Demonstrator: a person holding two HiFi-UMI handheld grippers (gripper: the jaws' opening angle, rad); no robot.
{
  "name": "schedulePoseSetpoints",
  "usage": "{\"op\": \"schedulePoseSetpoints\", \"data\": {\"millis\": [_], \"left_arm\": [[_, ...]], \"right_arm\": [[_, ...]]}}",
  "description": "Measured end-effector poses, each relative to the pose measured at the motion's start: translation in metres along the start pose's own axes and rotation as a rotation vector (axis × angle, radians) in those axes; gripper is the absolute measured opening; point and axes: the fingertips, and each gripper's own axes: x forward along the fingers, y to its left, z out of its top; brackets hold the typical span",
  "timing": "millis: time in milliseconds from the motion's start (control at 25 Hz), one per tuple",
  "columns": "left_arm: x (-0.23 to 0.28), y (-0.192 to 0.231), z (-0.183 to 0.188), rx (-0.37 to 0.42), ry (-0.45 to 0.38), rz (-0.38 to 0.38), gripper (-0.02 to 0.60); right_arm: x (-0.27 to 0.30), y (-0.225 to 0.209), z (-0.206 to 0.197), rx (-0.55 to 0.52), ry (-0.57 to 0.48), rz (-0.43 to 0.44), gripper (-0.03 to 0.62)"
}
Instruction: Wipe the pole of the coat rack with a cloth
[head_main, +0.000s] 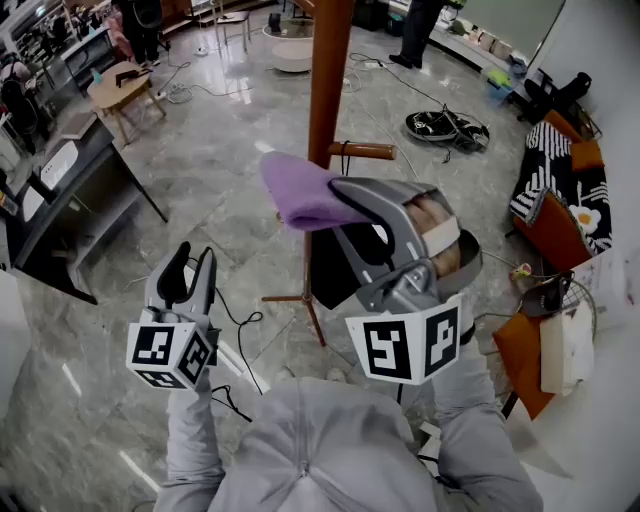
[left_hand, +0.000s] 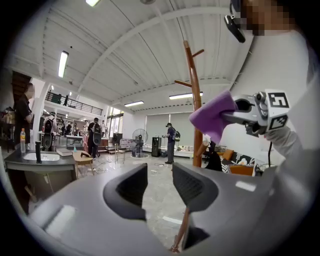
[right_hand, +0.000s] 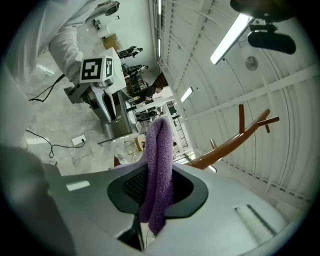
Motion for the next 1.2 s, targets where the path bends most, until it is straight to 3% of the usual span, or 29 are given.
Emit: {"op": "schedulePoseSetpoints", "data": {"millis": [440,840,1200], "left_arm": [[-0.032,0.025,-0.011,-0.025,0.017,0.118,0.163],[-0.027,0.016,-0.016,-0.031,0.03,0.105,0.163],[-0.022,0.003,-0.015,-0.024,0.031,0.094,0.163]], "right_arm": [[0.044,0.045,-0.053,0.121,0.133,0.063,0.058],[0.037,0.068,-0.046,0.247,0.071,0.19,0.058],[0.015,0.09,-0.014,0.144,0.01,0.257,0.058]]}}
